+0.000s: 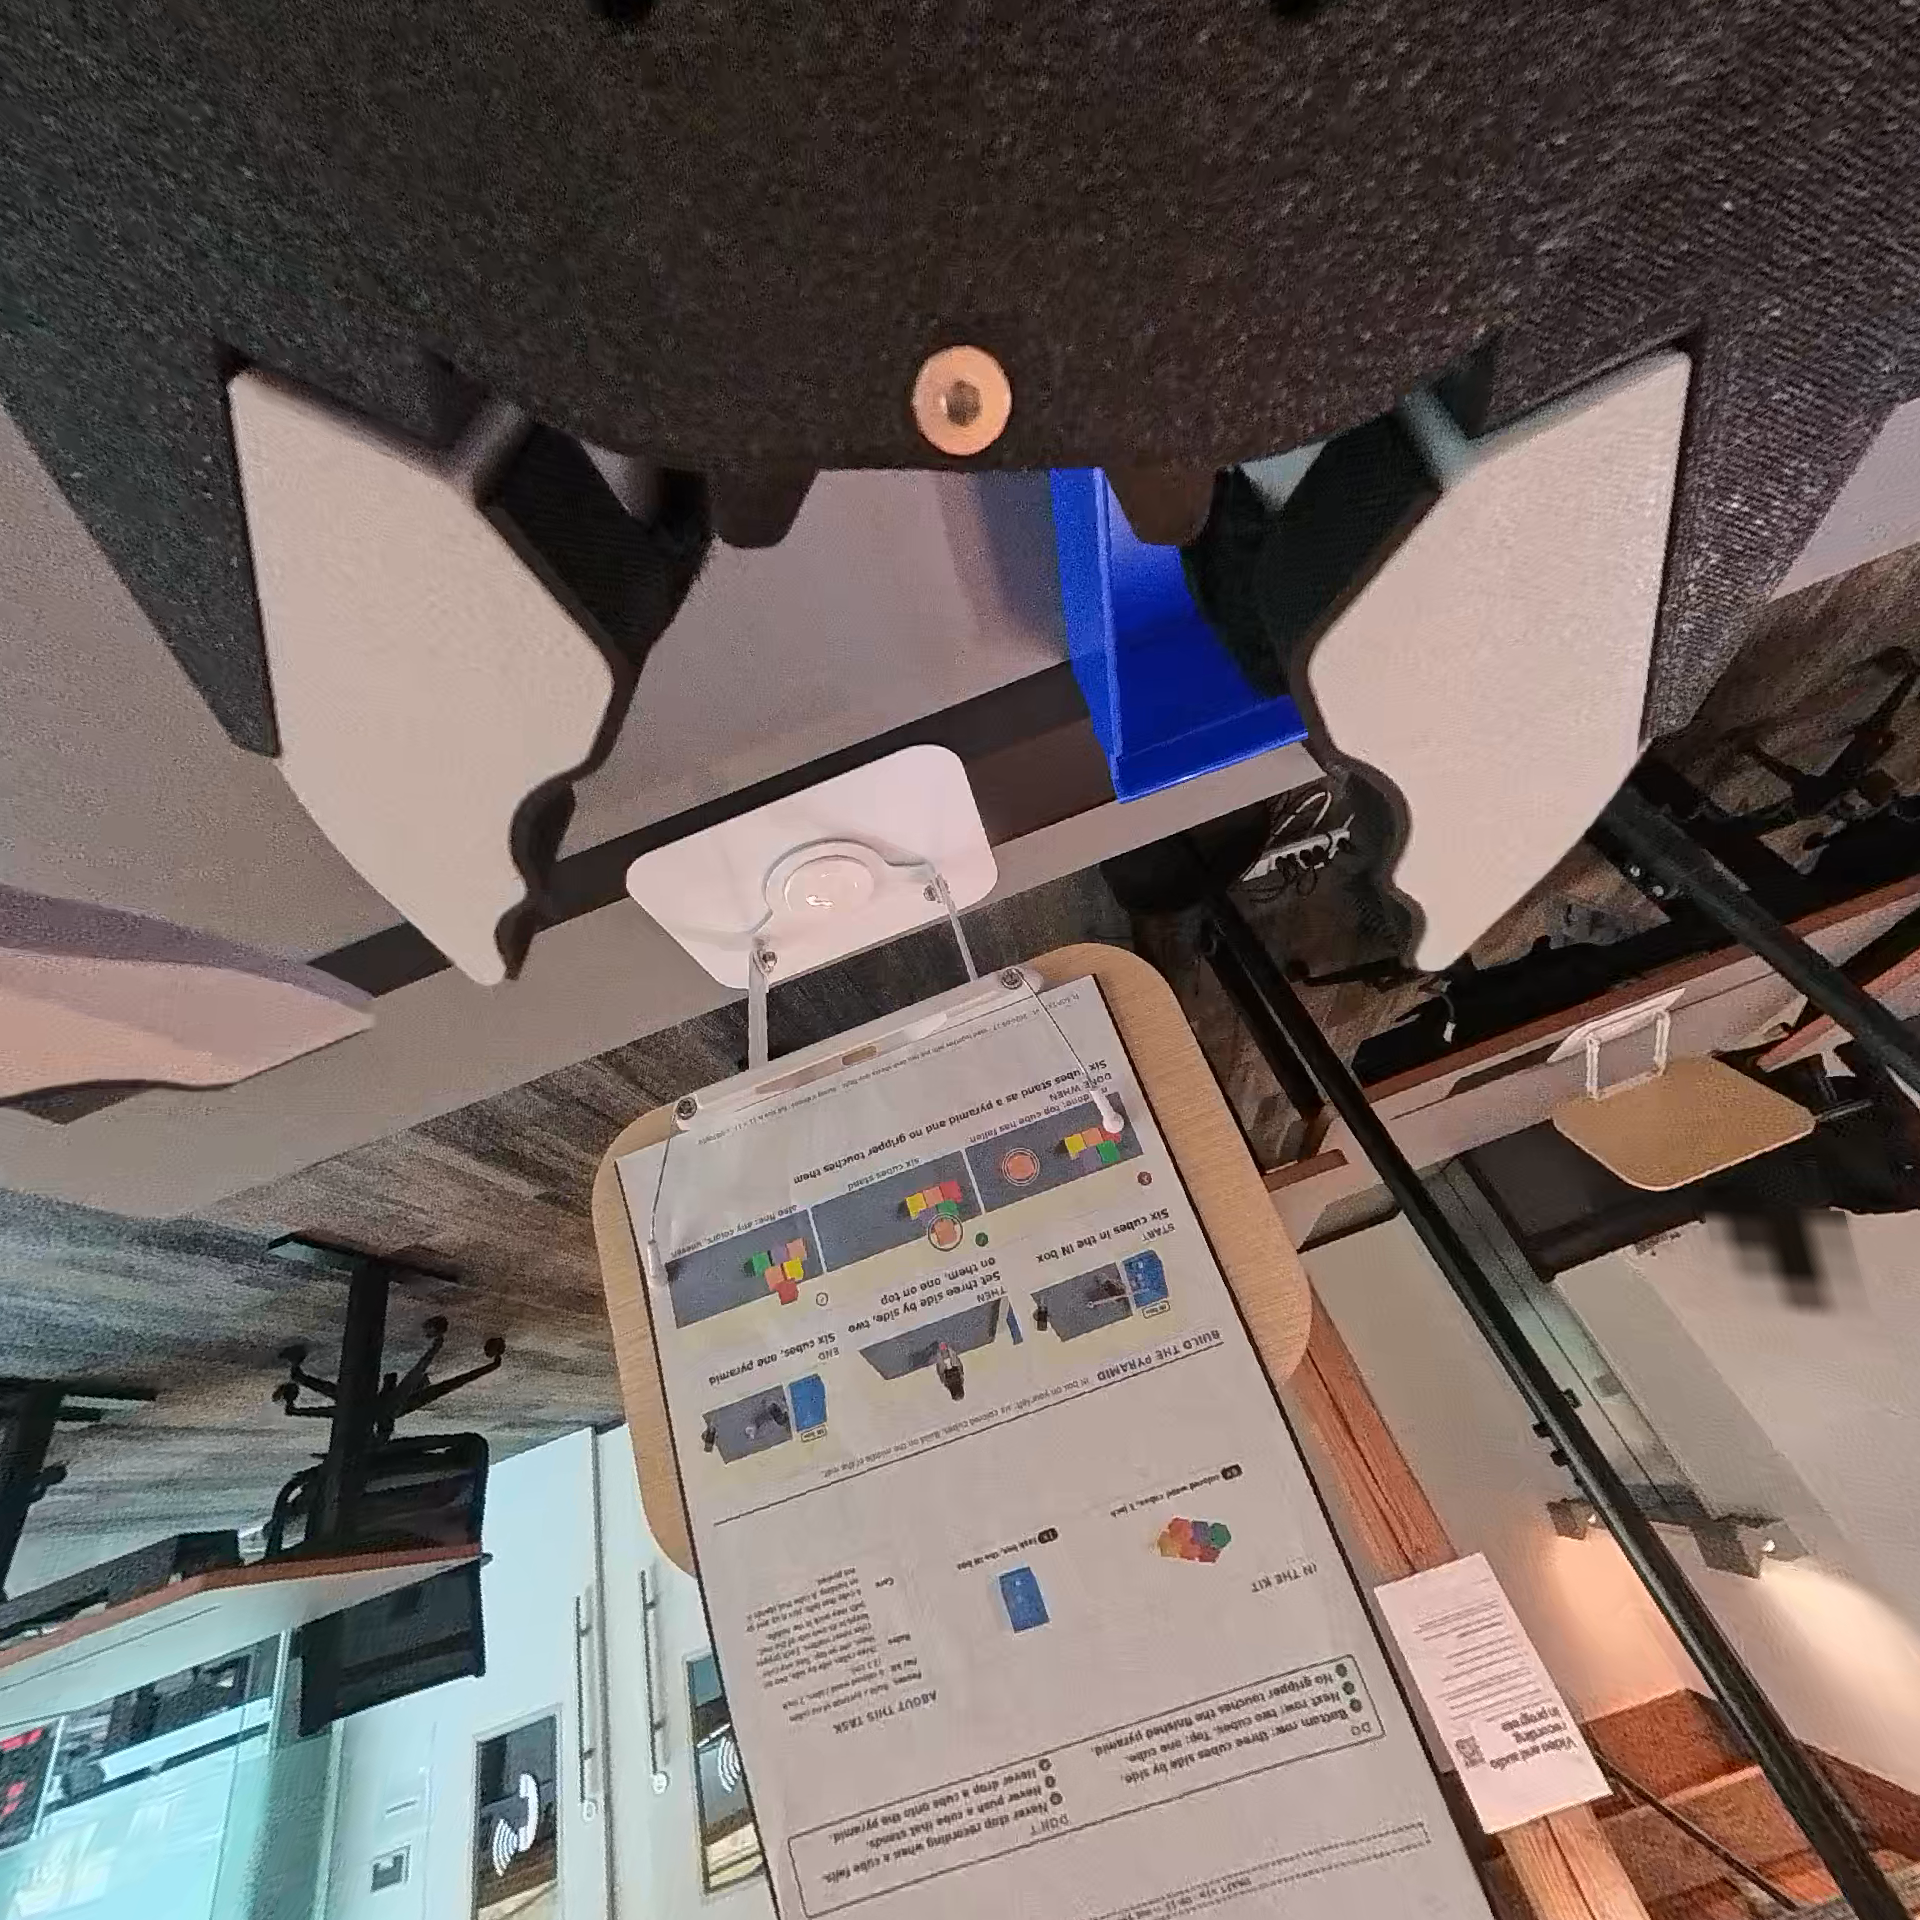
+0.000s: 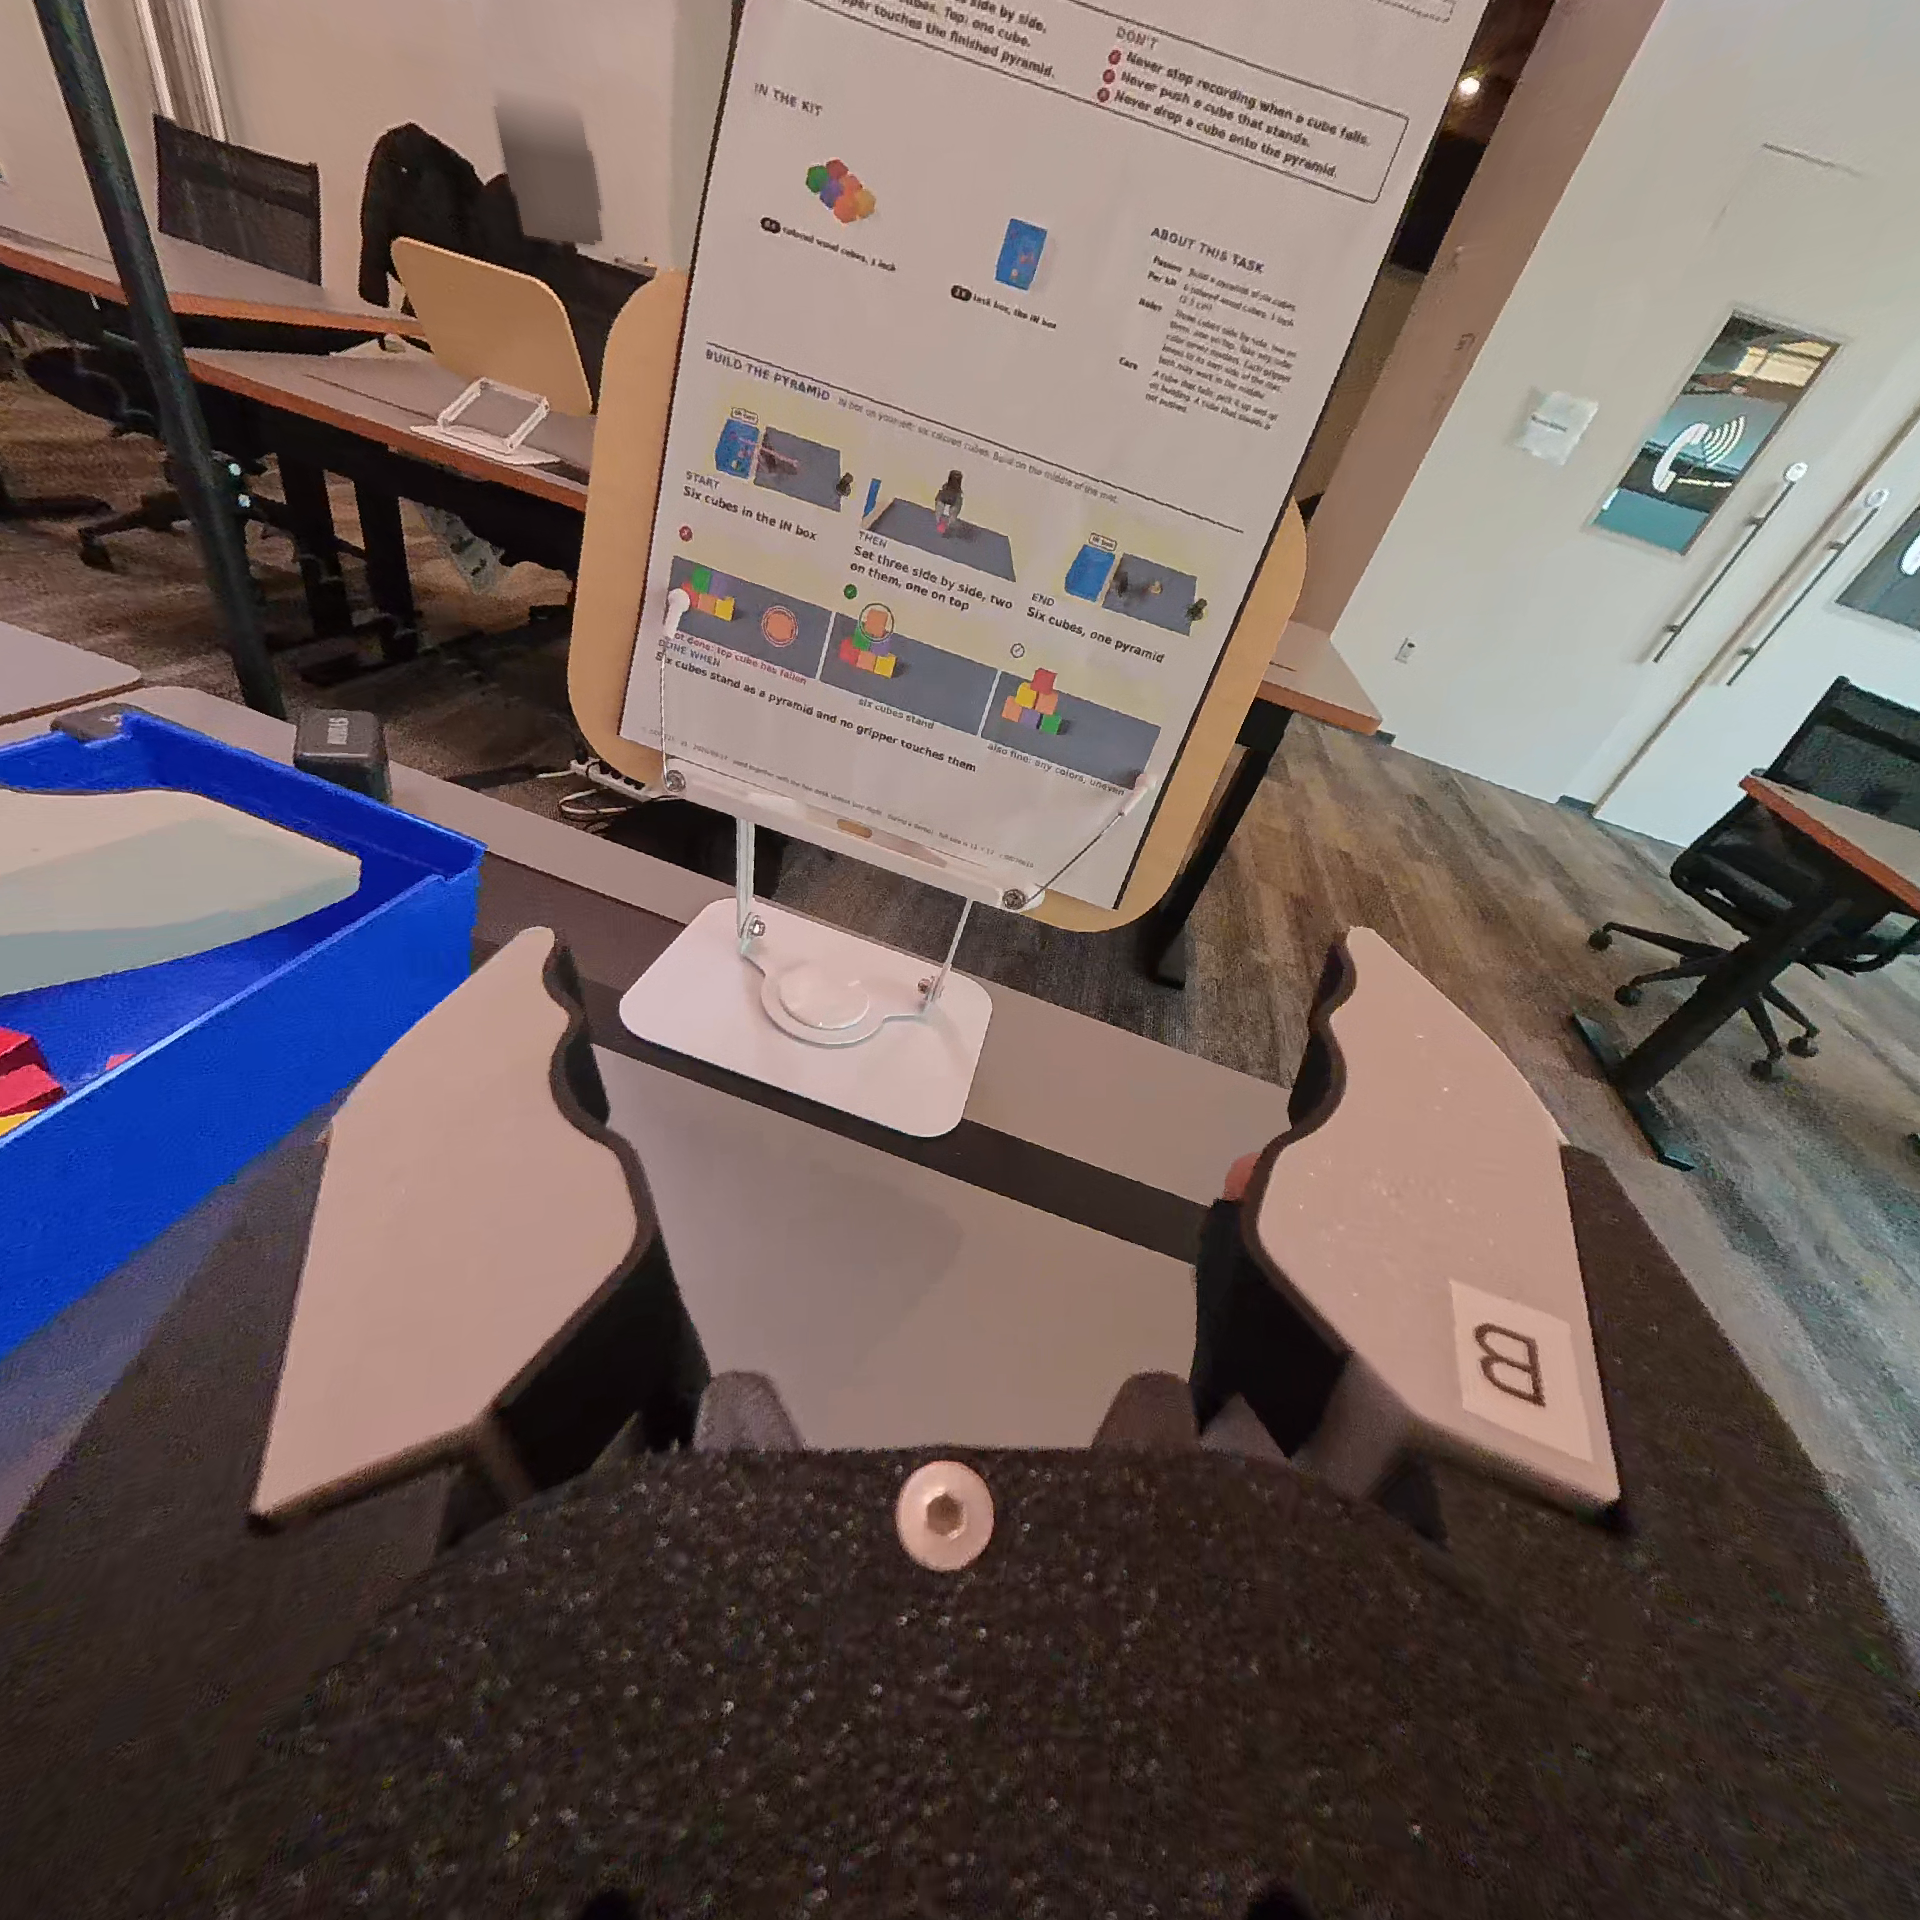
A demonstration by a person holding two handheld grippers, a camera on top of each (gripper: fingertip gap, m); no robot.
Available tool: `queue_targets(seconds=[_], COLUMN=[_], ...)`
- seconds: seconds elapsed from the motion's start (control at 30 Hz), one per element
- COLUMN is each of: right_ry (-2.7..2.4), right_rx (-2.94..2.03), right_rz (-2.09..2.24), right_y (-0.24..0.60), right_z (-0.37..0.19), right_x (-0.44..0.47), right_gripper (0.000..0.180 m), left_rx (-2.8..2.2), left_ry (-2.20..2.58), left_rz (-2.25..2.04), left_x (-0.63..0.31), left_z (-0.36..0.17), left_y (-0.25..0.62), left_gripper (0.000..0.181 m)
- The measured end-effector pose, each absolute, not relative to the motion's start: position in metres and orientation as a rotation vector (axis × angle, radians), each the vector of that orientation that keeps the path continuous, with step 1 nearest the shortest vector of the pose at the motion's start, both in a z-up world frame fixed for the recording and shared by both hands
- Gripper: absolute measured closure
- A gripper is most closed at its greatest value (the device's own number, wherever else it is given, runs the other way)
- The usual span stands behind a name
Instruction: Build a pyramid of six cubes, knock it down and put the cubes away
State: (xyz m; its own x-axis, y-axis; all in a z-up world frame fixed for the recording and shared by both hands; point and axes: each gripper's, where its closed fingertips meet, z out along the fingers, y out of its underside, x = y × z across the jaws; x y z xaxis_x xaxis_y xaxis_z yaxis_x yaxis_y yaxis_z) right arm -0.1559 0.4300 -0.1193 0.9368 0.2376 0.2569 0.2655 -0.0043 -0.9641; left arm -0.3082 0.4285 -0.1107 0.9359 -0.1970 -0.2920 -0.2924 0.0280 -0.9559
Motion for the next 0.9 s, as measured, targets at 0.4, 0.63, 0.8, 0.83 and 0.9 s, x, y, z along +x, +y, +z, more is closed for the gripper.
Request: queue_targets(seconds=[0.4, 0.63, 0.8, 0.83, 0.9], right_ry=[-0.485, -0.537, -0.538, -0.539, -0.539], right_rx=[-1.522, -1.564, -1.574, -1.581, -1.588], right_rz=[-0.060, -0.063, -0.071, -0.071, -0.073], right_y=[0.422, 0.421, 0.422, 0.422, 0.423], right_z=[-0.115, -0.122, -0.124, -0.125, -0.126], right_x=[-0.159, -0.166, -0.164, -0.164, -0.163], right_gripper=[0.180, 0.180, 0.180, 0.180, 0.180], left_rx=[-1.436, -1.473, -1.480, -1.485, -1.494], left_ry=[0.542, 0.576, 0.585, 0.588, 0.593], left_rz=[0.025, -0.028, -0.002, -0.002, -0.002], left_x=[-0.296, -0.294, -0.295, -0.295, -0.295], left_z=[-0.103, -0.107, -0.108, -0.109, -0.111], left_y=[0.409, 0.411, 0.412, 0.412, 0.415], left_gripper=[0.181, 0.181, 0.181, 0.181, 0.181])
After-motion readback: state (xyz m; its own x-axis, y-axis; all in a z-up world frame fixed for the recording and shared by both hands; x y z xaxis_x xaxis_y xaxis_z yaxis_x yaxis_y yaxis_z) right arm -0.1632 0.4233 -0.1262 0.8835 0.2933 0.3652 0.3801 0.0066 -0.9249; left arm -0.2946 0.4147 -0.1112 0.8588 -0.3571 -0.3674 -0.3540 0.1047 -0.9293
